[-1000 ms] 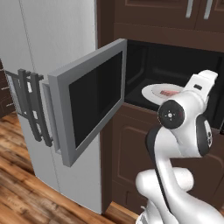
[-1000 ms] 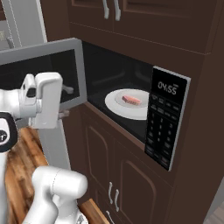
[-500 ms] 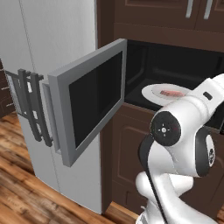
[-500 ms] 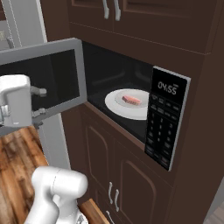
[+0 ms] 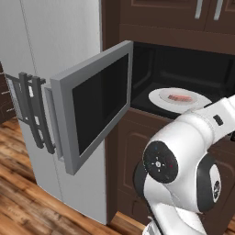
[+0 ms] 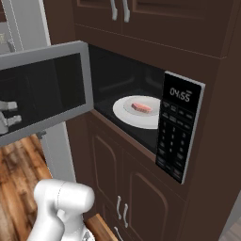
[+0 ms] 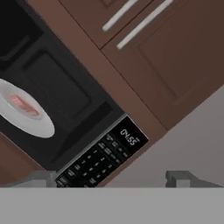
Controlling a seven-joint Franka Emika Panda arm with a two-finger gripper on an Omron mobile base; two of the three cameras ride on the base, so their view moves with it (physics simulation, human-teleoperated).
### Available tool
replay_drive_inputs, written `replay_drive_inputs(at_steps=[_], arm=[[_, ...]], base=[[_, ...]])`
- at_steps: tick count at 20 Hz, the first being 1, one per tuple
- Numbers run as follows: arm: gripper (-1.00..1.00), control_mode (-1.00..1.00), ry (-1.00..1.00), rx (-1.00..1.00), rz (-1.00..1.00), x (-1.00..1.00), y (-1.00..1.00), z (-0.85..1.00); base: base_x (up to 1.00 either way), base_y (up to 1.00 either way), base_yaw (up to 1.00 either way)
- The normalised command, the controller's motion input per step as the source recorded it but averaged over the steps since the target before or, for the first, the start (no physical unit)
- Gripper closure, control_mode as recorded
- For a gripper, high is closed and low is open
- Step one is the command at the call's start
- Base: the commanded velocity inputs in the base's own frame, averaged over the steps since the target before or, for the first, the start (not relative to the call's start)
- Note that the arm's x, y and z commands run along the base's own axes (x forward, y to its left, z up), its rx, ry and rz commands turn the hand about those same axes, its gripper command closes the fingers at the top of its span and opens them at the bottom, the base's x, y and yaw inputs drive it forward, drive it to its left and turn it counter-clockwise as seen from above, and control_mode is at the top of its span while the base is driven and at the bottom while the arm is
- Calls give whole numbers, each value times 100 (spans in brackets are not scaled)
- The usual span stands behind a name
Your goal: Pick the steak from the counter and place it in the microwave. Then turn on the microwave.
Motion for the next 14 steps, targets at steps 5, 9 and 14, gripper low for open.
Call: replay_drive_inputs(at_steps=[5, 9, 14], arm=[[-100, -100, -19, 4, 2, -48, 35, 0], [-100, -100, -16, 0, 4, -38, 42, 0], [-100, -100, -10, 0, 5, -38, 38, 0]], base=[[0, 0, 0], [0, 0, 0], [0, 0, 0]])
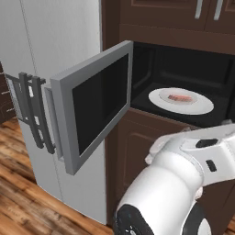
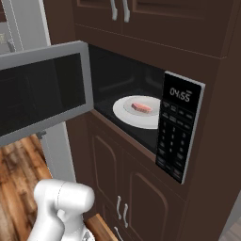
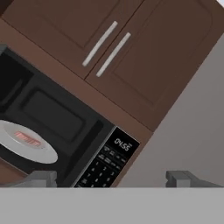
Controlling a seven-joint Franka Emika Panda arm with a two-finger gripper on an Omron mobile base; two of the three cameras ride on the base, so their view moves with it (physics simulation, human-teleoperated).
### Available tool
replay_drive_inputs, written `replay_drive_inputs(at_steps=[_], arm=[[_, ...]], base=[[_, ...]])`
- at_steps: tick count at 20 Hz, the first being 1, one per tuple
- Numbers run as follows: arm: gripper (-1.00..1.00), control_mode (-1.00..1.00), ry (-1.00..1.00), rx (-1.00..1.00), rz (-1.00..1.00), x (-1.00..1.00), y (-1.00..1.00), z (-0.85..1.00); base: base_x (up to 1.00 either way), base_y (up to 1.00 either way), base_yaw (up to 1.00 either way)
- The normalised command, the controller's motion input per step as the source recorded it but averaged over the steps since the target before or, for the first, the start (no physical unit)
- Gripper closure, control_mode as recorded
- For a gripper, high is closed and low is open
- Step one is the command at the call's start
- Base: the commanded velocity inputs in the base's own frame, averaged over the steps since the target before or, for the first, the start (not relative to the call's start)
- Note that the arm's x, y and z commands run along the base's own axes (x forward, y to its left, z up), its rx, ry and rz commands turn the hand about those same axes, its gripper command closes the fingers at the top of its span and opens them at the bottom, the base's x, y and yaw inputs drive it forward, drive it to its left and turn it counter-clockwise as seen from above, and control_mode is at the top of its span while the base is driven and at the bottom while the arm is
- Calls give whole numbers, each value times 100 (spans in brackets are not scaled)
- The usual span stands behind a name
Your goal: Pick the steak from the counter and place it in the microwave. Then turn on the microwave.
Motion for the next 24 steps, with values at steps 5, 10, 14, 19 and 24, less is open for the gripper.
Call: replay_drive_inputs(at_steps=[5, 10, 14, 19, 24], arm=[[-100, -100, -7, 1, 8, -33, 33, 0], [-100, -100, -6, 1, 4, -20, 37, 0], [-100, -100, -6, 2, 2, -8, 29, 0], [-100, -100, -9, 5, 0, 0, 19, -1], [-100, -100, -15, 7, 0, 0, 19, -6]], base=[[0, 0, 0], [0, 0, 0], [0, 0, 0], [0, 0, 0], [0, 0, 0]])
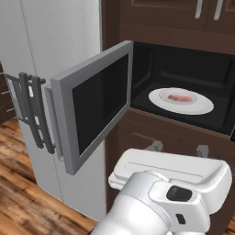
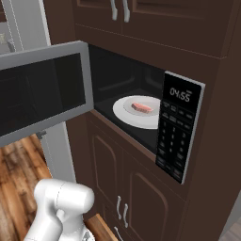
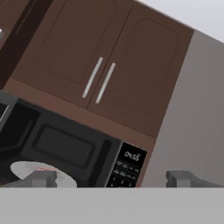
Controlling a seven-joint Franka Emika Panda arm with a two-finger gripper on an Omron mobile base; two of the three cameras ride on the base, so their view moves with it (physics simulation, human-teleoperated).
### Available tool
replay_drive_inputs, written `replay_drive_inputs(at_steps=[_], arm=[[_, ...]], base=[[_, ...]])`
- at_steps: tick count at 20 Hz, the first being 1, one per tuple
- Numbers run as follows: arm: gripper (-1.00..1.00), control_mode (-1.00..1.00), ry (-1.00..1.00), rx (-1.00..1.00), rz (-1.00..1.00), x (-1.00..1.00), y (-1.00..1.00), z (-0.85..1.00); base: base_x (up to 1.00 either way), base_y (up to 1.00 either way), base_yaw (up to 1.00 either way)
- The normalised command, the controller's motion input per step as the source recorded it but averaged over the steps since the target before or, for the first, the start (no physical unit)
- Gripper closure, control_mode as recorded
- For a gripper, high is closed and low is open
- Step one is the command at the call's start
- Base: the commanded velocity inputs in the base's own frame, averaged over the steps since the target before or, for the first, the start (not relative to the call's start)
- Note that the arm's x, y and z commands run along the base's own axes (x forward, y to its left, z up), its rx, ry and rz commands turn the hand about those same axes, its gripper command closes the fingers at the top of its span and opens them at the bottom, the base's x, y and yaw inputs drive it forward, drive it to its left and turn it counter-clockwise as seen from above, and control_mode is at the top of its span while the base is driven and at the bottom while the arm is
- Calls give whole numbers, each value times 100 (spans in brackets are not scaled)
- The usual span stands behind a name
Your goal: Pick the steak from the counter and place it in the microwave. Then turn on the microwave.
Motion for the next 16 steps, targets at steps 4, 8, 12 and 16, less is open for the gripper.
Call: replay_drive_inputs(at_steps=[4, 8, 12, 16], arm=[[-100, -100, -15, 5, 0, 0, 23, -1], [-100, -100, -10, 2, 0, 8, 30, 0], [-100, -100, -3, 1, 0, 23, 32, 0], [-100, -100, -1, 1, 0, 26, 31, -1]], base=[[0, 0, 0], [0, 0, 0], [0, 0, 0], [0, 0, 0]])
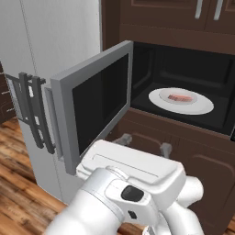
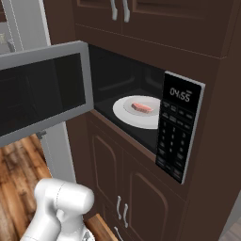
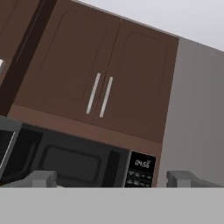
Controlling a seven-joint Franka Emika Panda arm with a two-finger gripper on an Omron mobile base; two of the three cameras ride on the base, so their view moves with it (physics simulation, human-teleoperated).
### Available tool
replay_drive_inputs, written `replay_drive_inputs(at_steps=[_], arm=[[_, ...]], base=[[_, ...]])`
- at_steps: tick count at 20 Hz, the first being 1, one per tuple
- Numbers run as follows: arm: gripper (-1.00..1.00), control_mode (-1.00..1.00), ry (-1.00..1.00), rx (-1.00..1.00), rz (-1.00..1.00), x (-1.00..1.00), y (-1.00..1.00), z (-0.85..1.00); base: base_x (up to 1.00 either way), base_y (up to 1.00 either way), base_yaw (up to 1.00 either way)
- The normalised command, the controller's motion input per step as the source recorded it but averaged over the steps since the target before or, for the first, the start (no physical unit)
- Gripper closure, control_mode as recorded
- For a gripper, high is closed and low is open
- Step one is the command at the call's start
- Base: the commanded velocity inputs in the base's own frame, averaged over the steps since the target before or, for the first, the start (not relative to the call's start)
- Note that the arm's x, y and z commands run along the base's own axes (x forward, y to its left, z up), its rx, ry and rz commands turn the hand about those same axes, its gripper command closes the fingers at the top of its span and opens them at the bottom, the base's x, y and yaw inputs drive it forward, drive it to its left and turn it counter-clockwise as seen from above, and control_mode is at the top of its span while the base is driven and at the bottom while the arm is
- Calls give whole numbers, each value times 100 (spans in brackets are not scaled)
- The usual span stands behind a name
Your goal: Pick the steak from the counter and place it in the microwave. Then turn on the microwave.
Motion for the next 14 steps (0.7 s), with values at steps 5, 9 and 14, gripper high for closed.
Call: replay_drive_inputs(at_steps=[5, 9, 14], arm=[[-100, -100, -2, 0, 0, 19, 31, -5], [-100, -100, -3, 0, 0, 20, 35, -8], [-100, -100, -4, 0, 0, 24, 29, -7]], base=[[0, 0, 0], [0, 0, 0], [0, 0, 0]])
